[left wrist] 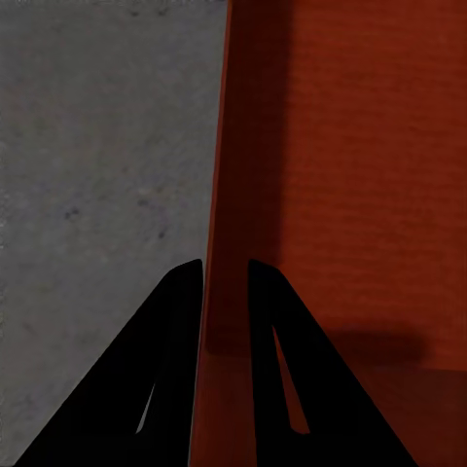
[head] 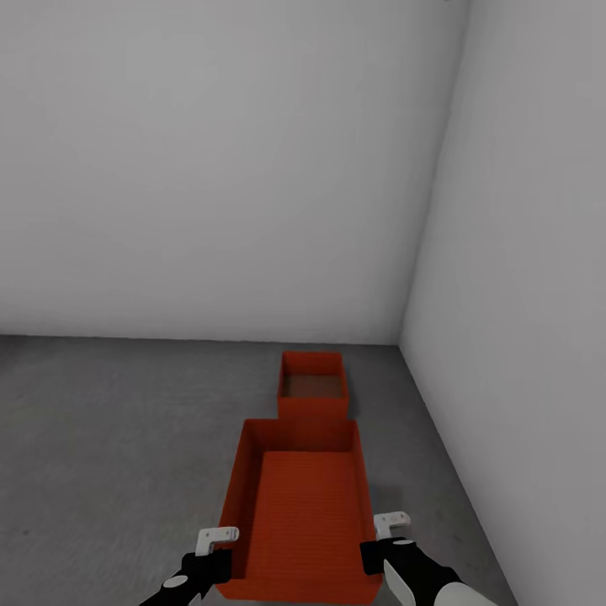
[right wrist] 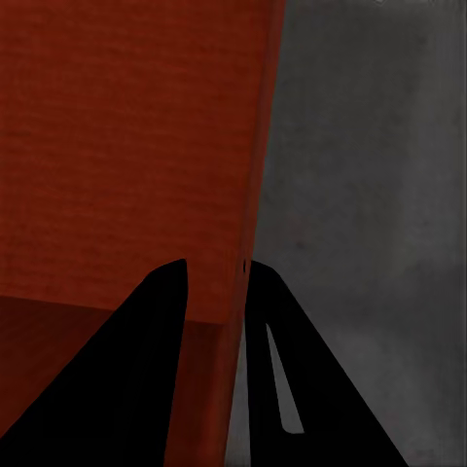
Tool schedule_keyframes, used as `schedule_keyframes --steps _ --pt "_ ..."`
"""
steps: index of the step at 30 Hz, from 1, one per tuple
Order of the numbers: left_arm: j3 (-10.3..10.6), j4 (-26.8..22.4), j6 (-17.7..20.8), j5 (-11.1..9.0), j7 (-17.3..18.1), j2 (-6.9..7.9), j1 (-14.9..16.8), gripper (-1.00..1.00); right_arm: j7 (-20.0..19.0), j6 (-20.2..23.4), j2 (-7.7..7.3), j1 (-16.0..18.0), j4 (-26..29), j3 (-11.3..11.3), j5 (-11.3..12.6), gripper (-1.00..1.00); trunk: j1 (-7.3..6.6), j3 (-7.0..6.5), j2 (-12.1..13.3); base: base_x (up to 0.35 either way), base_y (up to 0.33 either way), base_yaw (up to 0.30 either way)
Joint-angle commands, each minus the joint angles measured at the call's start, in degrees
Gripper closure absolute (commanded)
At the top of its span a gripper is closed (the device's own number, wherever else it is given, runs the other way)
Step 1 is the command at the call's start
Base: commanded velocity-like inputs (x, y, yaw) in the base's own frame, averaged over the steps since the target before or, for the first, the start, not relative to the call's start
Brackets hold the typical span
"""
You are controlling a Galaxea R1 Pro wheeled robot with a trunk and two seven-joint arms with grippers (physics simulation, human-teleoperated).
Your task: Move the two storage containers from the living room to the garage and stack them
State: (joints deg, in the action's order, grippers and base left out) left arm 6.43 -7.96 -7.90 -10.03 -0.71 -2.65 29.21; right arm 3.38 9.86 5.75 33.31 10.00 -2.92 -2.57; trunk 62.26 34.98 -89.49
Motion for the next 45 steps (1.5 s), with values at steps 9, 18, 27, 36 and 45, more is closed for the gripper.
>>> schedule_keyframes --steps 9,18,27,36,45 --pt "1.30 0.13 -0.10 -0.68 -0.26 0.54 0.06 1.00 -2.58 0.40 -0.04 0.00 0.19 -3.41 0.46 1.00 -1.99 -1.57 3.60 0.000 0.000 0.000" --pt "1.30 0.01 -0.18 -0.80 -0.41 0.55 0.06 1.00 -2.58 0.39 -0.04 0.00 0.19 -3.41 0.45 1.00 -1.99 -1.57 3.60 0.012 0.000 0.000" --pt "1.31 0.13 -0.19 -0.61 -0.36 0.54 0.06 1.00 -2.58 0.39 -0.04 0.00 0.19 -3.41 0.43 1.00 -1.99 -1.57 3.60 0.254 0.000 0.000" --pt "1.37 0.13 -0.25 -0.58 -0.43 0.54 0.06 1.00 -2.58 0.38 -0.04 0.00 0.19 -3.50 0.38 1.00 -1.99 -1.57 3.60 0.338 0.000 0.000" --pt "1.38 0.13 -0.27 -0.55 -0.41 0.54 0.06 1.00 -2.58 0.40 -0.04 0.00 0.19 -3.50 0.38 1.00 -1.99 -1.57 3.60 0.344 0.000 0.000"
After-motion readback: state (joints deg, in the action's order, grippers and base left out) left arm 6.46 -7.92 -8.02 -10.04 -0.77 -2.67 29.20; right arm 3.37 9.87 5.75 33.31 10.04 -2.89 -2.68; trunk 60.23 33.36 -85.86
